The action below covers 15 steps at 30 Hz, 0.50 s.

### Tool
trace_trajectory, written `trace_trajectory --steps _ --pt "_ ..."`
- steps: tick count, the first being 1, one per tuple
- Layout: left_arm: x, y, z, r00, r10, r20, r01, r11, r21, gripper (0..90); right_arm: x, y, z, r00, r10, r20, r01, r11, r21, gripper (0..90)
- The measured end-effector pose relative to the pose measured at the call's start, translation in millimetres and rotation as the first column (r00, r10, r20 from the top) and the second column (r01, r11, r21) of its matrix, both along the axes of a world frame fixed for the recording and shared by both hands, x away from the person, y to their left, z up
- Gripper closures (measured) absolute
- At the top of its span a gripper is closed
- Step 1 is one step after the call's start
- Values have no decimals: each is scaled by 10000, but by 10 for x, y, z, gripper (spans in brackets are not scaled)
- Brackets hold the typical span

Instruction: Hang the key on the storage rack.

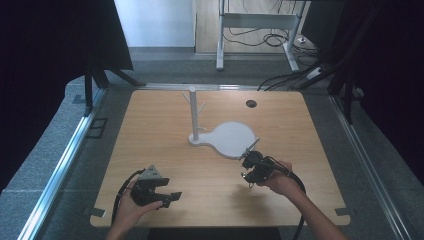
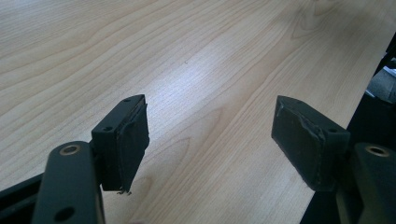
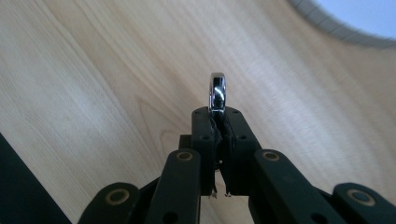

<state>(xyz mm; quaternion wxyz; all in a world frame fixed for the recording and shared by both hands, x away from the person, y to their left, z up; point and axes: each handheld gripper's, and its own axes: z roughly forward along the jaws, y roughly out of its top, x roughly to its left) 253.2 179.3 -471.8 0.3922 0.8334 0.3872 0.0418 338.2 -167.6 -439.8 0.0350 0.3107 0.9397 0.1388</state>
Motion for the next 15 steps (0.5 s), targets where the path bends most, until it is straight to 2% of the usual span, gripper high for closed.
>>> trace_trajectory --steps 2,3,7,15 --pt "2 0 -3 10000 5 -17 -5 10000 14 278 14 -1 29 10000 -3 86 3 10000 43 845" --pt "5 -8 -11 10000 21 -25 -20 10000 50 278 41 -7 101 9997 -62 249 59 9999 156 845" --pt "-3 -20 -6 10000 -51 -19 51 10000 57 278 112 -20 223 9986 -211 482 187 9986 503 845" --pt "-2 -8 -2 10000 -16 -9 16 10000 31 278 220 56 369 9979 -224 611 162 9949 993 845"
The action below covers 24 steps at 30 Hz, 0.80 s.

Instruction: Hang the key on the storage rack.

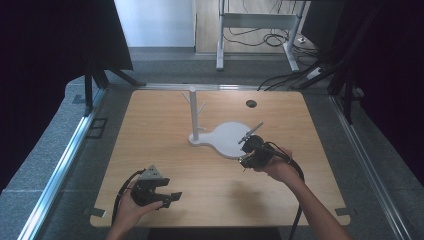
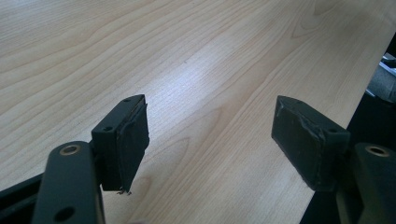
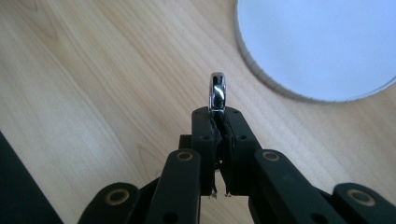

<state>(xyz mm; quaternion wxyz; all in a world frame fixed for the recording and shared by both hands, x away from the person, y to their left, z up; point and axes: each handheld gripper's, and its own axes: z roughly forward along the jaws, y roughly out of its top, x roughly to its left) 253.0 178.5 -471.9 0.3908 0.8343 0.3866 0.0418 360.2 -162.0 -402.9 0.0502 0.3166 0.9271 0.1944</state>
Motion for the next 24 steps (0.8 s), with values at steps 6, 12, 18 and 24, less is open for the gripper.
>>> trace_trajectory --steps 6,12,18,24 --pt "2 -6 -4 10000 -56 11 56 10000 36 278 106 61 55 9999 -95 110 94 9999 65 845" --pt "4 -7 -8 10000 -61 -1 61 10000 30 278 198 121 188 9997 -80 246 72 9994 337 845" --pt "1 -9 -5 10000 -83 -3 83 10000 30 278 285 196 279 9992 -143 378 128 9992 389 845" --pt "0 -21 -9 9998 -181 -33 181 9998 95 277 396 244 306 9990 -244 370 226 9985 491 845"
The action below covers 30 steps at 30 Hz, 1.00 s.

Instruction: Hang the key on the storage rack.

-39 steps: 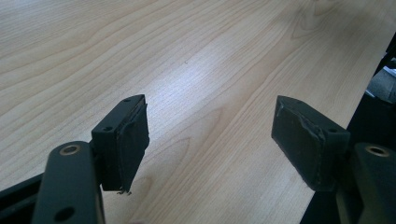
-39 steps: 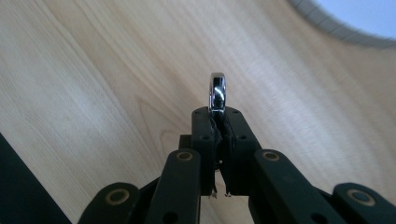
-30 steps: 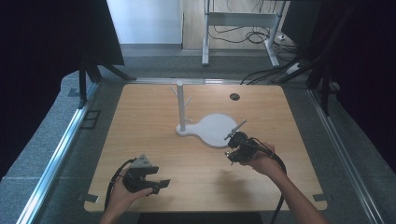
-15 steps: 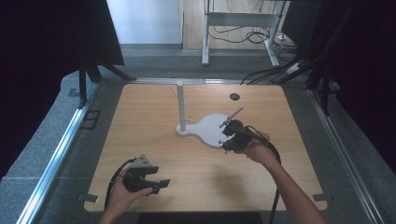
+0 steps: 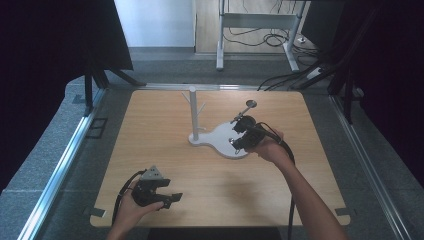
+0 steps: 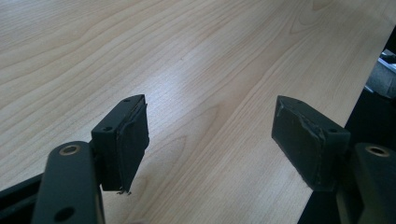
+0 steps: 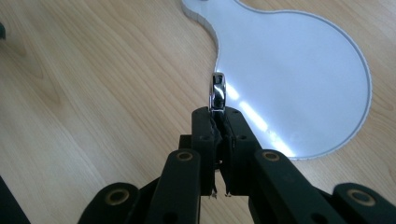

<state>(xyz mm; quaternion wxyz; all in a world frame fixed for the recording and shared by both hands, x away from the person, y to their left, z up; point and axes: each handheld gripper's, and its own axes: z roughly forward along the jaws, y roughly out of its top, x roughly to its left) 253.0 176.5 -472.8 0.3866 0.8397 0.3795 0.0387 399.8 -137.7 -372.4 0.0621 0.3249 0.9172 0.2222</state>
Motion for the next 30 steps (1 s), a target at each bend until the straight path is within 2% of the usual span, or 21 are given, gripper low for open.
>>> trace_trajectory --steps 30 --pt "-7 -1 15 10000 -56 -20 56 9999 -116 277 389 176 58 9989 -460 117 460 9989 -23 845"
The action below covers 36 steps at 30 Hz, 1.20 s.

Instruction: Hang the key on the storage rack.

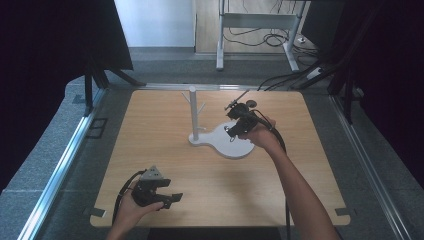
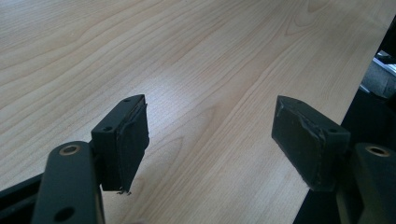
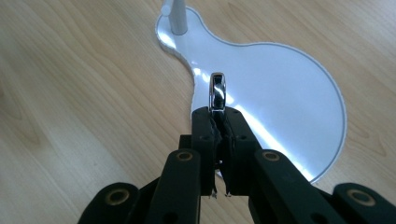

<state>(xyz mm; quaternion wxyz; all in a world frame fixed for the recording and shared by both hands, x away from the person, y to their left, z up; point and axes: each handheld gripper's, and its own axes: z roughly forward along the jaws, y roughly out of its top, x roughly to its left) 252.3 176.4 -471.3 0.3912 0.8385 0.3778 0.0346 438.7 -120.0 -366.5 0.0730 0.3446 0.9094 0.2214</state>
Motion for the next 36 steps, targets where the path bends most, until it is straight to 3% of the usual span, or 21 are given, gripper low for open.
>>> trace_trajectory --steps 36 --pt "-15 20 36 10000 -93 5 93 9997 -212 275 421 265 69 9995 -324 -48 322 9991 -266 845"
